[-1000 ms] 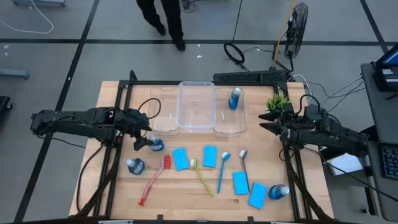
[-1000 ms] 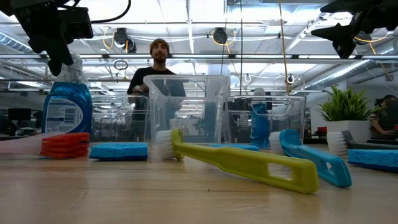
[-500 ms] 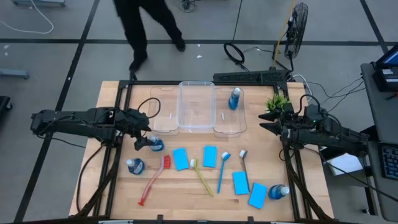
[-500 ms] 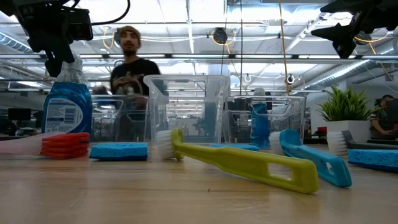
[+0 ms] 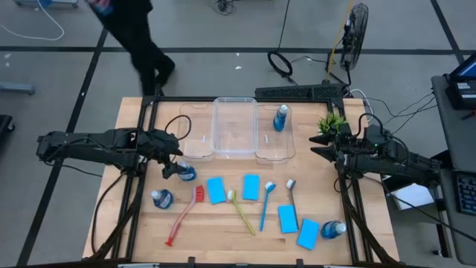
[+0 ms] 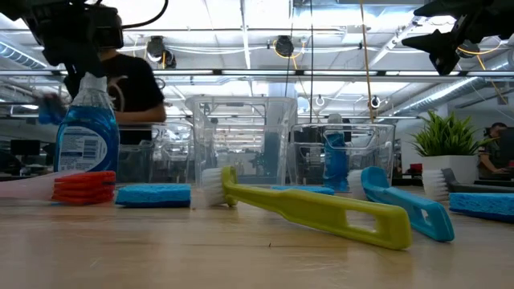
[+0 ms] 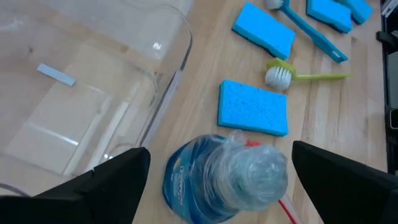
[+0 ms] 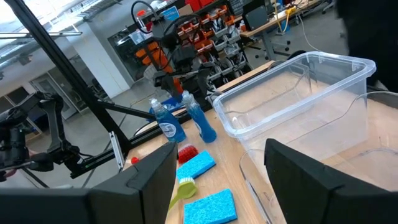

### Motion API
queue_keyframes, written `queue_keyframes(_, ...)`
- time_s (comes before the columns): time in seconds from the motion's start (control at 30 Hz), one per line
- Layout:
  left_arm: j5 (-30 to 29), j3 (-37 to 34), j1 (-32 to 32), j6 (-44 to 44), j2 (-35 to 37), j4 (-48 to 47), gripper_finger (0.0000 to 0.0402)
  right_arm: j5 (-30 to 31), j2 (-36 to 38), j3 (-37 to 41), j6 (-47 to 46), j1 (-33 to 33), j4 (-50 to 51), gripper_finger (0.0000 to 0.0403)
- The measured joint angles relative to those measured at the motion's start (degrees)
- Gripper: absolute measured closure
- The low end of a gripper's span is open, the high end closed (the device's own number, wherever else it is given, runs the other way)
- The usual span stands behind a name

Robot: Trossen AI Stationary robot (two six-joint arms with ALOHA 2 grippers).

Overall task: Pick & Place Kitchen Sink Supplies
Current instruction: Put the blue dishwashing liquid into the right transparent bin

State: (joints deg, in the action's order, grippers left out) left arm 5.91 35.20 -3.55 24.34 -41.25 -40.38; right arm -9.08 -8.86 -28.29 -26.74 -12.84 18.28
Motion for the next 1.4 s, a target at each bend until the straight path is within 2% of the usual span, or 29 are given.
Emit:
queue_keyframes(0.33, 0.2, 0.0, 0.0, -0.6, -6.0, -0.2, 0.0007, 0.0, 0.0, 0.0, 0.0, 0.0, 0.0, 0.0174)
queue_keyframes(0.57, 4.1, 0.0, 0.6, 0.2, -10.0, 0.0, 0.0007, 0.0, 0.0, 0.0, -0.2, 0.0, 0.0, 0.0174)
queue_keyframes(0.97, 5.1, 0.0, 2.6, 6.3, -10.2, 1.1, 0.0007, 0.0, 0.0, 0.0, 0.0, 0.0, 0.0, 0.0174)
queue_keyframes(1.4, 4.4, 0.0, 2.6, 5.8, -10.2, 1.1, 0.0007, 0.0, 0.0, 0.0, 0.0, 0.0, 0.0, 0.0174)
